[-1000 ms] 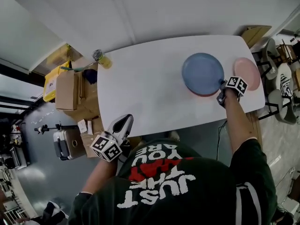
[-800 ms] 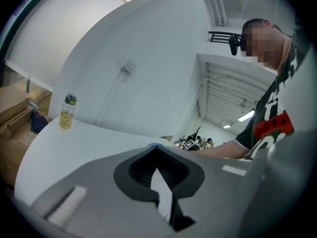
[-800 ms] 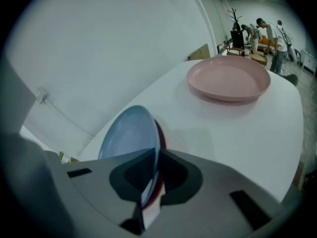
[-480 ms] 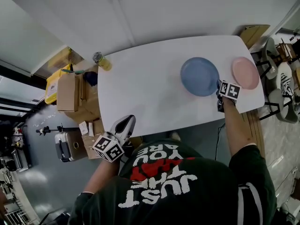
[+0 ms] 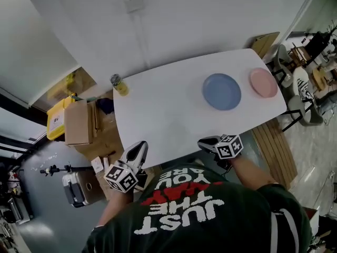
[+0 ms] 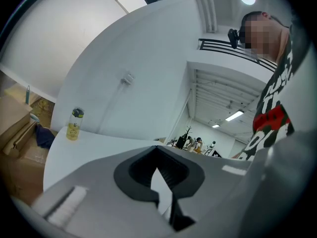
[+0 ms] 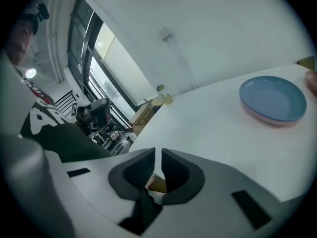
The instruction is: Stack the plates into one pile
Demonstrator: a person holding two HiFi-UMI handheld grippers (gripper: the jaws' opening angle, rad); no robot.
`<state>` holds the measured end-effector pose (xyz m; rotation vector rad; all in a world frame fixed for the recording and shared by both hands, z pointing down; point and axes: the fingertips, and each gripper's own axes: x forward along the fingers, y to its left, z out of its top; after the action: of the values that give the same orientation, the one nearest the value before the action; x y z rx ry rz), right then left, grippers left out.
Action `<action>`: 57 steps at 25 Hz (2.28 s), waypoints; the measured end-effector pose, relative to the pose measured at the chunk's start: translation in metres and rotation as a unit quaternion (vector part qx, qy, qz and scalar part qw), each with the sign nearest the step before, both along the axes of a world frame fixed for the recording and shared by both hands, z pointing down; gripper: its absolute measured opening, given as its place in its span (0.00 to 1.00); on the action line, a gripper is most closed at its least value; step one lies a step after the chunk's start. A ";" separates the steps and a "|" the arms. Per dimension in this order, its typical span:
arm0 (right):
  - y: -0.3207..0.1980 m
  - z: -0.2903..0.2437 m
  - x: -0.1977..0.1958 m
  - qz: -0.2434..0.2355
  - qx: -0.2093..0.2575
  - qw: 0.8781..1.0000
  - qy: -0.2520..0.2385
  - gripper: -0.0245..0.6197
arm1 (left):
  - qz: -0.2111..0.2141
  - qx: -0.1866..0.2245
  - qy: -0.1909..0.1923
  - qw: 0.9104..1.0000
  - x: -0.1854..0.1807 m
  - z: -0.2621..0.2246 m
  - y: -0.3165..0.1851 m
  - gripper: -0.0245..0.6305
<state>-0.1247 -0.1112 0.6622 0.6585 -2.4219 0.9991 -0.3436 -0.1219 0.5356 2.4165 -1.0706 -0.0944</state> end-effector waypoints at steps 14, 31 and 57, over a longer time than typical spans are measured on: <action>-0.108 -0.094 0.158 0.077 0.137 0.987 -0.037 0.09 | -0.023 0.034 -0.016 0.999 0.106 -0.014 -0.025 0.05; -0.174 -0.108 0.323 -0.017 0.188 0.982 0.000 0.09 | -0.094 0.025 -0.019 0.995 0.369 -0.037 -0.083 0.05; -0.263 0.111 0.333 0.346 -0.193 0.918 0.034 0.11 | -0.104 -0.043 0.003 0.994 0.223 0.022 -0.053 0.05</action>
<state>0.2079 -0.3743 0.7736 1.4085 -1.8469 1.6302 -0.1209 -0.1754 0.5577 2.2222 -1.2940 -0.1223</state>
